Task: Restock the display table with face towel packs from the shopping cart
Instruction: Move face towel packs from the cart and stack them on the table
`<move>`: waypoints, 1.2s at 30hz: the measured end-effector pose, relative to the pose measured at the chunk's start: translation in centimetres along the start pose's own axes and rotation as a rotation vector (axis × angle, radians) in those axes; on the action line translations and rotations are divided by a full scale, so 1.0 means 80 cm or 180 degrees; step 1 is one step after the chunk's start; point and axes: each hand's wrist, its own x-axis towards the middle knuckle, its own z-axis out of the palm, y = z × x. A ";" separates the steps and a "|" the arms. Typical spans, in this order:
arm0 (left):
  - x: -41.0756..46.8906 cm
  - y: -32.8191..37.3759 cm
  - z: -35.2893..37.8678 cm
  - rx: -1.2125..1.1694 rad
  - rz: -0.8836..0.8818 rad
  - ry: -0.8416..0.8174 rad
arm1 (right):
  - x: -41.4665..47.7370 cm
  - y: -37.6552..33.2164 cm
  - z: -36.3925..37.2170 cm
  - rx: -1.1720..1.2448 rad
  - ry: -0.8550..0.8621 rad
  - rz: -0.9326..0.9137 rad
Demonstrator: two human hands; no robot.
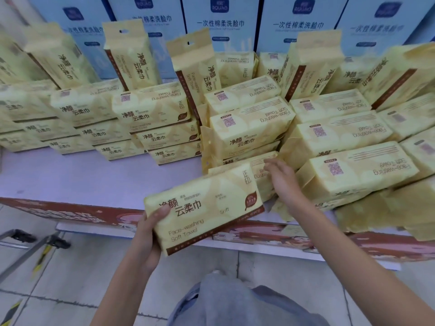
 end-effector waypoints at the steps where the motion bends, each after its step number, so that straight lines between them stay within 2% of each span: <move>1: 0.007 0.005 0.008 -0.0005 0.0104 -0.0057 | -0.006 -0.006 0.002 0.0320 0.0001 0.0293; 5: 0.040 0.020 0.045 0.0261 0.0524 -0.0229 | -0.020 -0.022 0.009 0.1139 -0.0231 0.0878; 8: 0.065 0.020 0.068 0.0484 0.0721 -0.0371 | -0.013 -0.027 0.009 0.1679 -0.0076 0.0767; 11: 0.086 0.018 0.083 0.0788 0.0947 -0.0493 | 0.000 -0.030 0.009 0.1893 0.0049 0.0555; 17: 0.121 0.008 0.096 0.1891 0.1288 -0.0590 | 0.023 -0.007 0.018 0.2252 0.0537 0.0579; 19: 0.128 -0.002 0.094 0.2114 0.1314 -0.0571 | 0.027 0.005 0.023 0.2268 0.0627 0.0590; 27: 0.140 -0.015 0.098 0.2088 0.1348 -0.0529 | 0.038 -0.002 0.035 0.2019 0.0811 0.0567; 32: 0.133 -0.015 0.101 0.2149 0.1263 -0.0525 | 0.028 0.003 0.030 0.1873 0.0672 0.0517; 36: 0.117 -0.021 0.101 0.2155 0.1140 -0.0287 | 0.011 0.015 0.024 0.1700 0.0457 0.0573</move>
